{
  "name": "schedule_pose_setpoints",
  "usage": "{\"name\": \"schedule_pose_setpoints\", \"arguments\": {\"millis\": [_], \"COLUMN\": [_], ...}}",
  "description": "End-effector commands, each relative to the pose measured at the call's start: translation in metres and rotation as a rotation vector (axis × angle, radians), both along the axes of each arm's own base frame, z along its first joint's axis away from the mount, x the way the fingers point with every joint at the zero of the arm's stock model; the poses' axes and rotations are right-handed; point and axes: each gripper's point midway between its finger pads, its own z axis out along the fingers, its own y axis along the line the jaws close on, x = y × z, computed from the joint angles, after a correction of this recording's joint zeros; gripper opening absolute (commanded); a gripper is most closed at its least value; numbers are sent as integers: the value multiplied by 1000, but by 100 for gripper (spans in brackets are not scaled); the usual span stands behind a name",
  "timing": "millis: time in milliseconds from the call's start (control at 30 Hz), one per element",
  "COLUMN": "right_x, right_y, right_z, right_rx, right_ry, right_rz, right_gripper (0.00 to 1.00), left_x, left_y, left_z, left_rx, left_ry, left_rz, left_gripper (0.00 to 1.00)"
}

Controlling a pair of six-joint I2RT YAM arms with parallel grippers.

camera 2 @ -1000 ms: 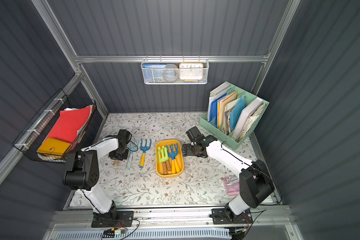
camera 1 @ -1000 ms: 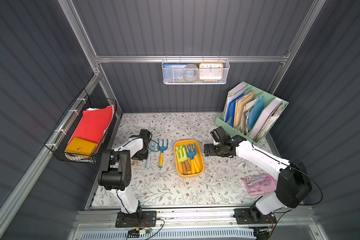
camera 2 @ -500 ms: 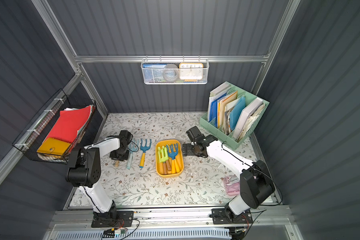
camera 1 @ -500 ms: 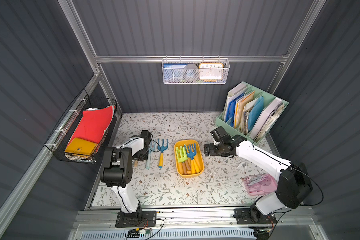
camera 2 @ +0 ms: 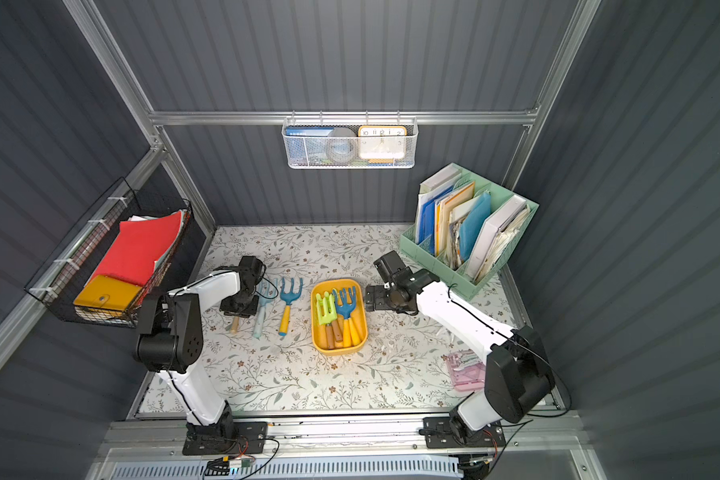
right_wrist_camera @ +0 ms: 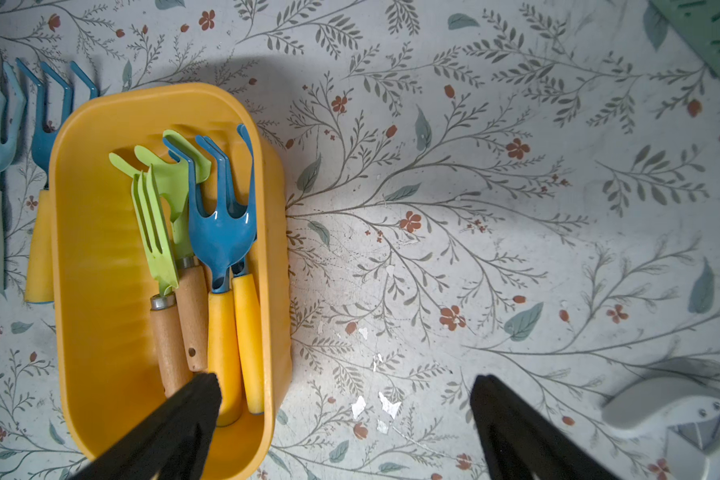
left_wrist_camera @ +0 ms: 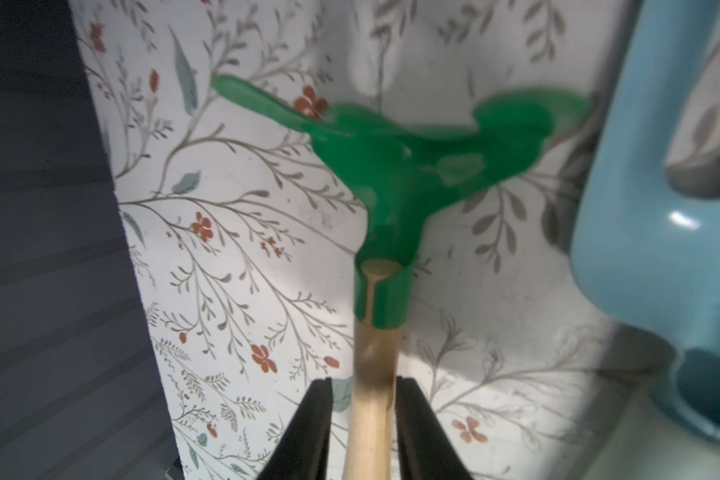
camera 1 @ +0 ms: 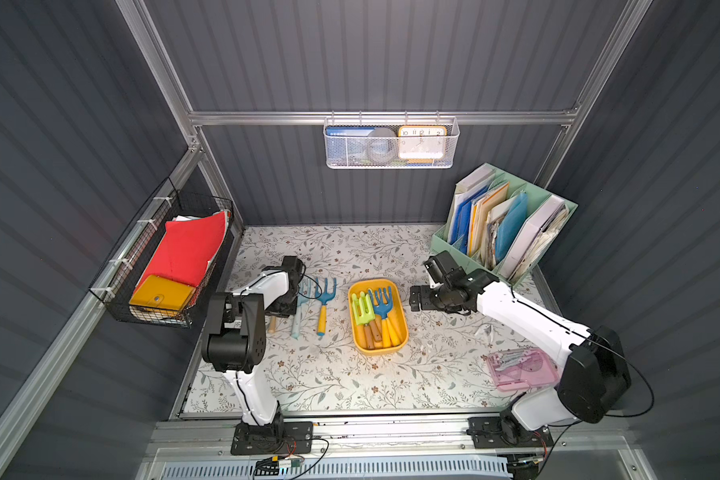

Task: Take the hand rake out of the storage box
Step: Place the rake at the center of the board, then pick up the rake from the storage box.

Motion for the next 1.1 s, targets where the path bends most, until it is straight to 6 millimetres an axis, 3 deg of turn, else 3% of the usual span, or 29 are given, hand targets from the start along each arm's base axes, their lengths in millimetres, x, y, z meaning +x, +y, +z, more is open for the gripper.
{"name": "schedule_pose_setpoints", "arguments": {"millis": [0,67,133,300,400,567,633,733,933,1067], "right_x": [-6,-8,-9,-16,-23,-32,-35,-40,-47,-45], "right_y": [-5,-4,-1,13,29,54,72,98,137,154], "right_z": [3,3,6,14,14,7,3,-4,-21,-35], "right_rx": [-32,-35,-37,-52,-60,-68,-37,-15,-27,-4], "right_ry": [11,19,22,16,23,37,39,46,57,63], "right_rz": [12,19,33,68,104,137,153,171,203,184], "right_gripper": [99,99,98,96,93,85,79,69,53,51], "left_x": [13,22,34,48,46,42,29,25,23,15], "left_y": [4,-1,-19,-123,-154,-163,-181,-183,-163,-142], "left_z": [41,60,81,112,122,144,135,126,133,140], "left_rx": [34,11,-66,-358,-473,-545,-664,-716,-625,-545], "left_ry": [-81,-132,-204,-383,-427,-547,-517,-519,-541,-575], "left_rz": [26,30,15,-118,-137,-119,-144,-59,19,94], "left_gripper": [32,32,32,31,29,30,31,32,33,34]}}
